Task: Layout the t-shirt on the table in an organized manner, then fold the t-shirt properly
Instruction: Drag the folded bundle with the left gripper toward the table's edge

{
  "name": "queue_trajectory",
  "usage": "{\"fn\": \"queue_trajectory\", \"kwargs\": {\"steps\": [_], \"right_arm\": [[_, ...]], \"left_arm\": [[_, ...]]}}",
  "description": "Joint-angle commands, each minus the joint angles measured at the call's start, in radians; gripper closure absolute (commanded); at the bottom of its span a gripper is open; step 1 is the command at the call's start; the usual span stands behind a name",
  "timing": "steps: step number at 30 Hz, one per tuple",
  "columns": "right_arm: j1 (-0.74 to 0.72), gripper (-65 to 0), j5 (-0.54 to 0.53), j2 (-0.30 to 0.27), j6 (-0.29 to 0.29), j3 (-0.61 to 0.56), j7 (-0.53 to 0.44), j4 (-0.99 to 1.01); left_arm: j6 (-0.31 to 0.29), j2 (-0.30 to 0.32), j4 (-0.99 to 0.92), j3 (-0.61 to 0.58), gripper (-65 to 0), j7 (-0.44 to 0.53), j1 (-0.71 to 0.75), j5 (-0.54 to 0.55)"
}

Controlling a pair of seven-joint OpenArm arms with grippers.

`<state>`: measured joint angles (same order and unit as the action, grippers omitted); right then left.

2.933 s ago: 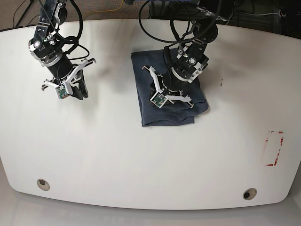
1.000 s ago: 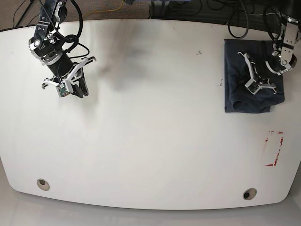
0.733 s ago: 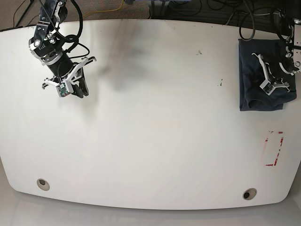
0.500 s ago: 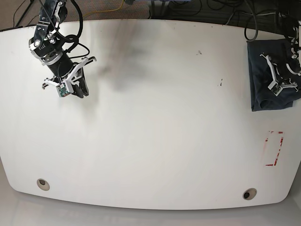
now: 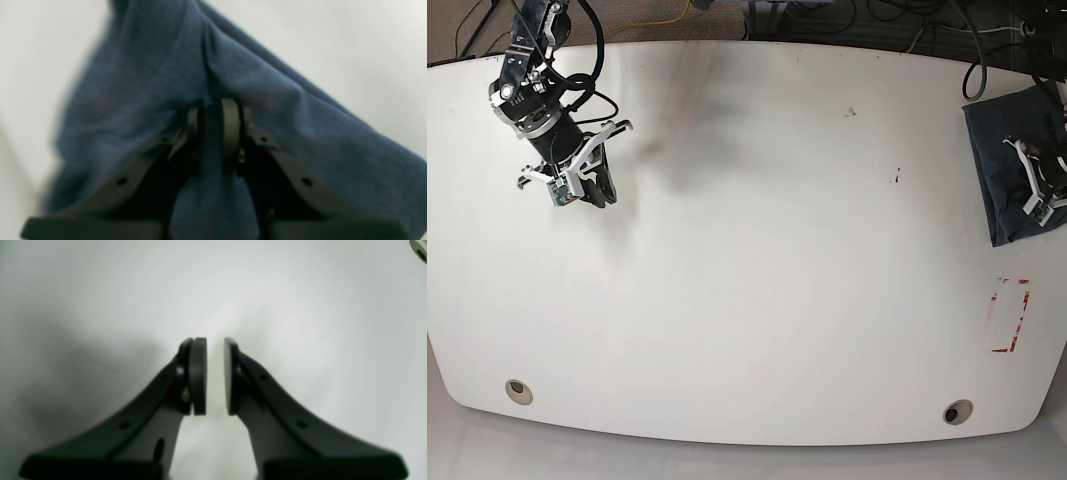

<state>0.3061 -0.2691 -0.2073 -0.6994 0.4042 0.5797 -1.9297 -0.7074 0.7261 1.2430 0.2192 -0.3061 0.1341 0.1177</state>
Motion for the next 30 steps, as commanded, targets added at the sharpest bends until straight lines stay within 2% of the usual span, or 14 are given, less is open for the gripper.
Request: {"fn": "queue_trajectory", "kwargs": {"steps": [1,11,20,30], "right_arm": [[-0.006,-8.4,-0.019,-0.008,0.001,0.005,-0.028,-0.017],[-0.005,-8.4,-0.019,-0.013,0.001,0.005,-0.028,-0.02],[-0.006,-8.4,-0.019,-0.011,0.001,0.005,-0.028,-0.02],[-0.006,-8.4,-0.019,-0.01,0.001,0.005,-0.028,-0.018]], "left_arm": [[0.009,0.026,0.024,0.032,-6.9,-0.041,-0.035,0.007],[0.009,0.025,0.143,0.044,-6.9,-0.264,-0.144,0.092],[0.009,0.019,0.337,0.064,-6.8,-0.445,-0.061,0.207],[0.009,-0.132,0.449,0.233,-6.8,-0.562,0.072,0.233]]}}
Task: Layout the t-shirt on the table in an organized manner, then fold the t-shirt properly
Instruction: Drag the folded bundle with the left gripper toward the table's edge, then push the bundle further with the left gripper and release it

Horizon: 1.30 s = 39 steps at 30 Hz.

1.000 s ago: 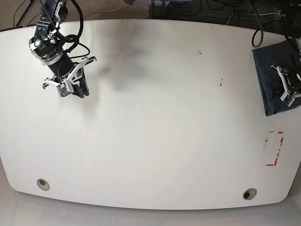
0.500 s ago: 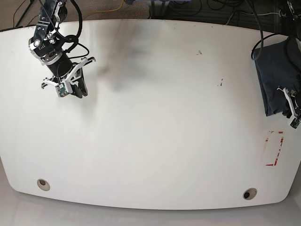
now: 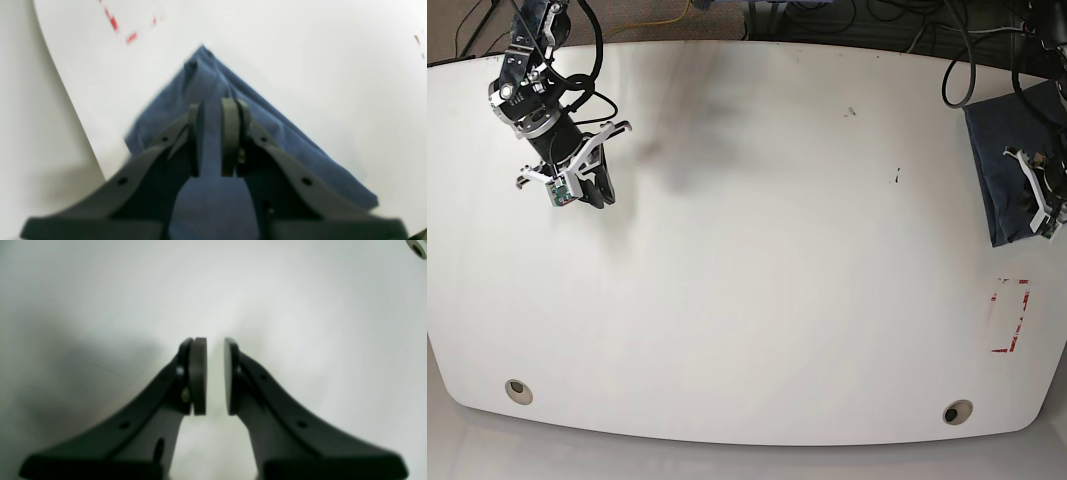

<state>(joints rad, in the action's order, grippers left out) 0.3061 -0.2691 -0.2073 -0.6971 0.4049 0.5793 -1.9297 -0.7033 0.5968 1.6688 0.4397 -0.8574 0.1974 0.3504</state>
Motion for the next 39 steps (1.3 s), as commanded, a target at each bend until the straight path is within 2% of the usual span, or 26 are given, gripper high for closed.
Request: {"fn": "queue_trajectory", "kwargs": {"steps": [1,8,18,23,28,39], "right_arm": [[-0.006,-8.4,-0.019,-0.01,-0.001,0.004,-0.028,-0.018],[-0.006,-8.4,-0.019,-0.007,-0.001,0.004,-0.028,-0.018],[-0.011,-8.4,-0.019,-0.007,-0.001,0.002,-0.028,-0.017],[-0.012,-8.4,-0.019,-0.007,-0.001,0.002,-0.028,-0.017],[-0.012,-8.4,-0.019,-0.007,-0.001,0.002,-0.028,-0.017],[-0.008,-8.4,-0.019,-0.007,-0.001,0.002,-0.028,-0.017]], "left_arm": [[0.005,-0.016,0.024,0.012,-6.8,-0.018,0.023,0.0],[0.005,-0.065,-0.012,0.014,-6.8,-0.024,0.087,-0.004],[0.005,-0.077,-0.138,0.015,-6.8,-0.023,0.099,-0.121],[0.005,-0.065,-0.21,0.017,-6.8,0.014,0.098,-0.135],[0.005,-0.013,-0.261,0.017,-6.8,0.059,0.103,-0.133],[0.005,0.016,-0.292,0.077,-6.8,0.059,0.098,-0.133]]}}
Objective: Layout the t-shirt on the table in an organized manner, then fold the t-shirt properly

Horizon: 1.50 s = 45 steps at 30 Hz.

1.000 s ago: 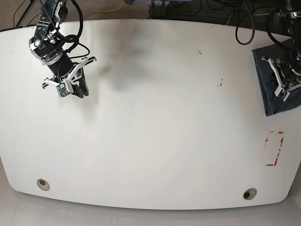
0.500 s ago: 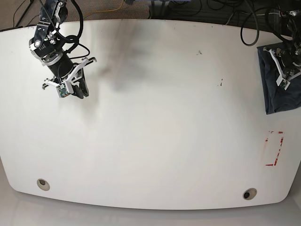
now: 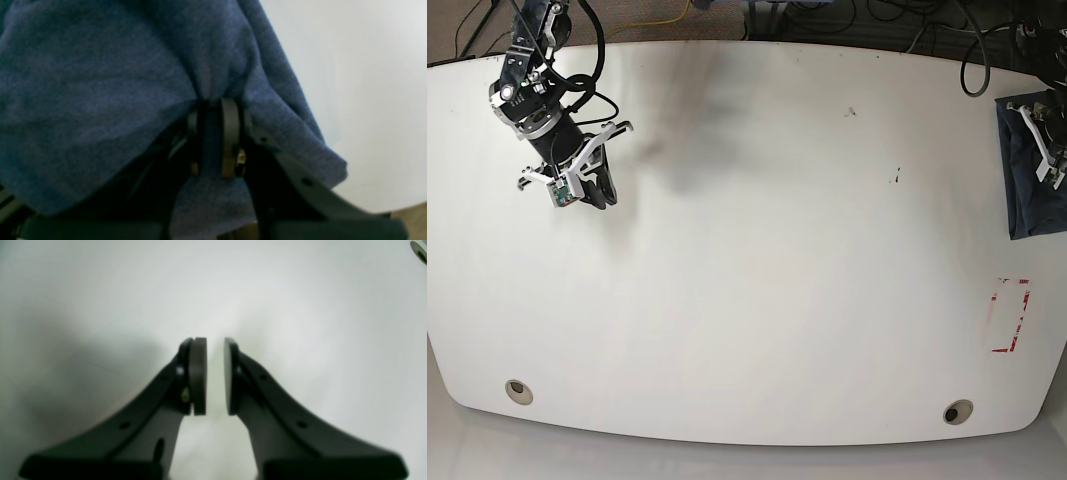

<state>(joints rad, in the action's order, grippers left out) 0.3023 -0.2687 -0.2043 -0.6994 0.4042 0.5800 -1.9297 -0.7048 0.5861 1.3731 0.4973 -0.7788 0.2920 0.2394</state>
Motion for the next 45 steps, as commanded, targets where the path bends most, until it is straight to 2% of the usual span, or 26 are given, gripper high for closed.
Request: {"fn": "queue_trajectory", "kwargs": {"steps": [1,14,24,30,34,39,42,44,45], "right_arm": [[-0.004,-8.4,-0.019,-0.01,0.001,0.003,-0.028,-0.017],[-0.002,-8.4,-0.02,-0.01,0.001,0.0,-0.028,-0.017],[-0.002,-8.1,-0.025,-0.008,0.001,0.0,-0.028,-0.034],[-0.008,-8.1,-0.019,-0.008,0.001,-0.001,-0.028,-0.04],[-0.01,-8.2,-0.017,-0.008,0.001,-0.001,-0.03,-0.035],[-0.012,-8.2,-0.011,-0.011,0.001,-0.001,-0.036,-0.021],[-0.015,-8.1,0.039,-0.008,0.001,-0.001,-0.044,-0.006],[-0.022,-8.1,0.078,-0.005,0.001,-0.001,-0.074,-0.001],[-0.025,-8.1,0.111,0.012,0.001,-0.003,-0.113,0.008]], "left_arm": [[0.007,0.027,0.004,0.022,-6.8,-0.02,0.003,-0.022],[0.007,0.031,0.041,0.034,-6.8,-0.018,-0.044,-0.018],[0.007,0.007,0.196,0.03,-6.9,-0.028,-0.139,-0.016],[0.007,0.005,0.309,0.019,-6.9,-0.09,-0.201,-0.021],[0.007,0.004,0.388,-0.016,-6.9,-0.09,-0.227,-0.024],[0.007,-0.076,0.452,-0.027,-6.9,-0.003,-0.228,-0.036],[0.007,-0.145,0.46,-0.033,-6.9,0.104,-0.207,-0.097],[0.007,-0.185,0.458,-0.036,-6.9,0.175,-0.196,-0.139],[0.007,-0.226,0.457,-0.048,-6.9,0.241,-0.187,-0.173]]}}
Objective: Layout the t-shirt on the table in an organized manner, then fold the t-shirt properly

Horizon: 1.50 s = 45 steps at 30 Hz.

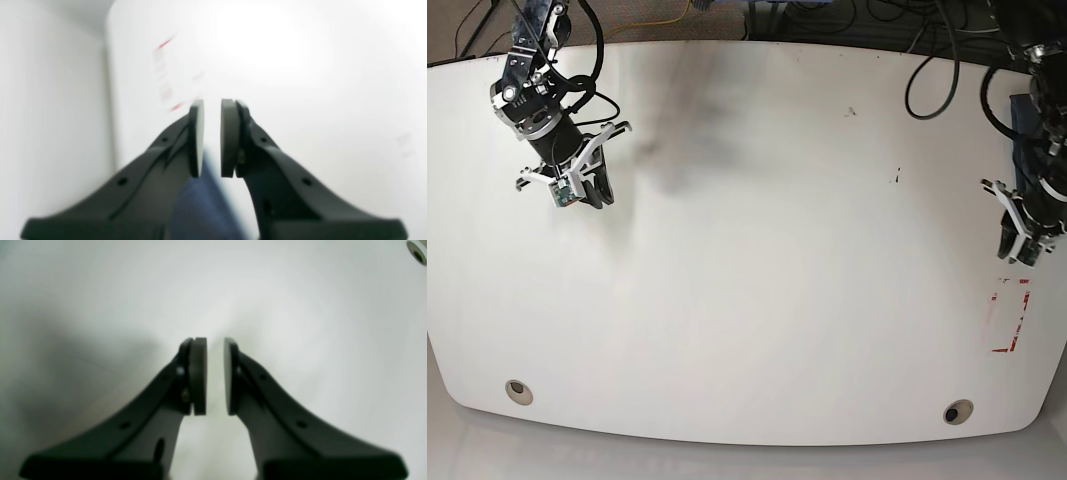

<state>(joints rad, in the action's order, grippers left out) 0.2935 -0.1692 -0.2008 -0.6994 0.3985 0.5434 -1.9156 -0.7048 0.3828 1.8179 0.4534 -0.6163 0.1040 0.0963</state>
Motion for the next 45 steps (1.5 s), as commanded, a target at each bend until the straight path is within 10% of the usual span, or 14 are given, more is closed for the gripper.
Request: {"fn": "queue_trajectory", "kwargs": {"steps": [1,19,45], "right_arm": [[-0.015,-8.1,0.023,0.014,0.001,0.003,-0.088,0.0],[0.079,-8.1,0.247,0.108,0.007,0.03,-0.54,0.193],[0.481,-8.1,0.119,0.12,0.034,0.04,-0.555,0.02]], "left_arm": [[0.007,-0.037,0.012,-0.009,-6.9,0.1,0.004,-0.039],[0.342,-0.368,-0.03,-0.069,-6.4,0.74,0.222,-0.32],[0.373,-0.508,0.128,-0.071,-6.3,0.757,0.692,-0.313]]}}
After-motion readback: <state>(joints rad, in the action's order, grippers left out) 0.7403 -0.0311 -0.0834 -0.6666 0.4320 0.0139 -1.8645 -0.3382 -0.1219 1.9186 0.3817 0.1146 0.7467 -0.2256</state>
